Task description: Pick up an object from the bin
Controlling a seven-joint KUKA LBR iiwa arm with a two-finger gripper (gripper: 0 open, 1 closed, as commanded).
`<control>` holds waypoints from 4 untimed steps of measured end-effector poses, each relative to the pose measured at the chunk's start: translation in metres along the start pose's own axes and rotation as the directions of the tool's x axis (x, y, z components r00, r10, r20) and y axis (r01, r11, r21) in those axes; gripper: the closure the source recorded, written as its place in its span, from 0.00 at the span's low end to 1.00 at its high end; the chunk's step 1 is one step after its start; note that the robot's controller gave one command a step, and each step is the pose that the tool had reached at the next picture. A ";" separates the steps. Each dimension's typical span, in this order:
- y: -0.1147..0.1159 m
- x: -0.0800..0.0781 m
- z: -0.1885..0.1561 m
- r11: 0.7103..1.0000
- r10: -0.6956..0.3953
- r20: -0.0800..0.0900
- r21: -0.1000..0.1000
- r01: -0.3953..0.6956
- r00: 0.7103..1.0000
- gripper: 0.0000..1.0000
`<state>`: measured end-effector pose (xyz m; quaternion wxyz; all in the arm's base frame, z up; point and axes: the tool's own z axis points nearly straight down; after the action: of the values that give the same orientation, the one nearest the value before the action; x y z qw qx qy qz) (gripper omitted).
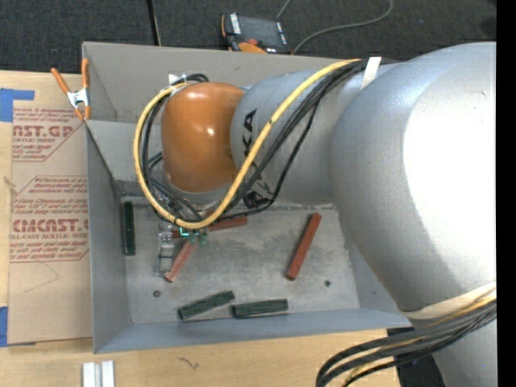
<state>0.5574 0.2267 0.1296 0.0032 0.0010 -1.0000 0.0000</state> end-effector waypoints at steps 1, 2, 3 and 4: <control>-0.072 0.021 0.062 1.000 0.025 0.008 0.000 -0.025 1.000 0.00; -0.069 0.018 0.057 1.000 0.022 0.017 -0.005 -0.022 1.000 1.00; -0.069 0.021 0.060 1.000 0.021 0.008 -0.002 -0.021 1.000 0.00; -0.068 0.020 0.058 1.000 0.021 0.010 -0.004 -0.021 1.000 1.00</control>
Offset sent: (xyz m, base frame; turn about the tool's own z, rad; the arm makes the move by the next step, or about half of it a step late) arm -0.0211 -0.0700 -0.0596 0.0219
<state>0.5373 0.1588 0.0714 -0.0018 -0.0097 -0.9999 -0.0021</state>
